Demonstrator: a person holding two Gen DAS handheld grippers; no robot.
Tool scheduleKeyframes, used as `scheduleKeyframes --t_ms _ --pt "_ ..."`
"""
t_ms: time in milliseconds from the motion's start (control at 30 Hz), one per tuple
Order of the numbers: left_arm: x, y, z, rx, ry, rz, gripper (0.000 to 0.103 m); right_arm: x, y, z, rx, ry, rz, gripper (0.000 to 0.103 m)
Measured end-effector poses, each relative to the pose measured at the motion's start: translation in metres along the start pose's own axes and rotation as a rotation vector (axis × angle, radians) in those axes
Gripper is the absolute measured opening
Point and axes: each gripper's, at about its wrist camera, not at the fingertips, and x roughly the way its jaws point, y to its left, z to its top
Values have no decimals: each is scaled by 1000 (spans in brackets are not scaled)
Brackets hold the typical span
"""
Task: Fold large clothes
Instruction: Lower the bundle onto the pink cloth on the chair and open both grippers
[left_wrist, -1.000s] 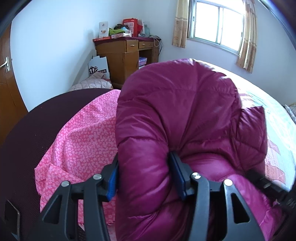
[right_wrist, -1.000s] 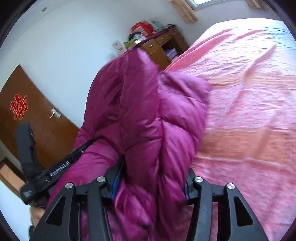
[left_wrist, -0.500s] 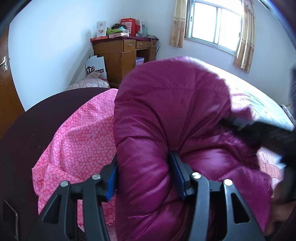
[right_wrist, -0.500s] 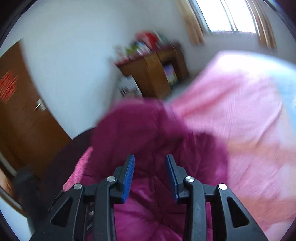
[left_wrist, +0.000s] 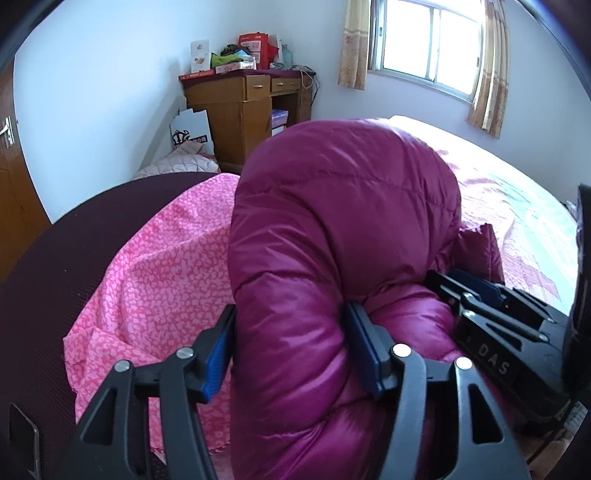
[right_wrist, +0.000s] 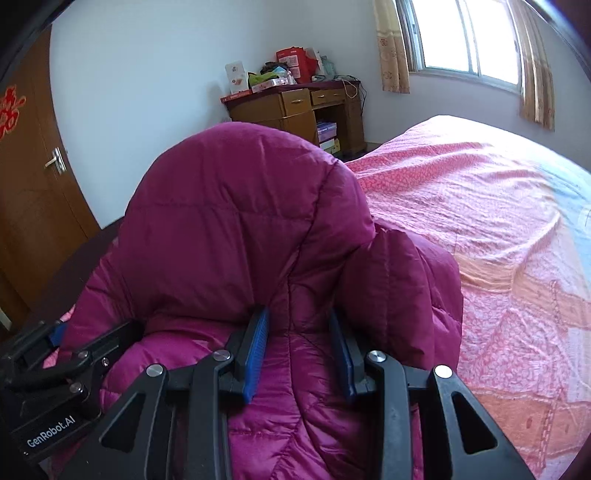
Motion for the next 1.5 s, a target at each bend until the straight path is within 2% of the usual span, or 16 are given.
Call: scheduleKeyframes --t_ms 200,333,533,667,733,900,967,1033,1200,1367,1500 --pt "-2 -5 0 21 -7 31 65 -32 11 -10 6 1 -35 36" --pt "-2 -6 0 17 -10 43 69 -70 14 -38 45 -85 -45 37" --pt "-6 -9 -2 39 -24 75 71 -91 20 -84 41 -165 -93 45" --pt "-10 -11 -7 48 -28 90 71 -96 24 -86 34 -147 -106 48" --pt "-13 -14 -9 70 -30 81 62 -103 24 -90 38 -128 -103 49" --pt "-27 -17 -14 65 -30 87 62 -111 17 -89 67 -54 -76 50" --pt "-40 -14 -18 44 -35 76 64 -124 13 -92 97 -38 -61 51" --pt "-55 -12 -24 44 -50 72 71 -143 5 -103 134 -44 -40 51" --pt "-87 -11 -43 58 -73 77 75 -172 3 -116 209 -17 -5 52" --pt "-103 -16 -56 51 -66 90 79 -199 9 -122 211 -8 -20 59" --pt "-115 -25 -56 27 -59 48 79 -231 15 -120 195 -60 -54 64"
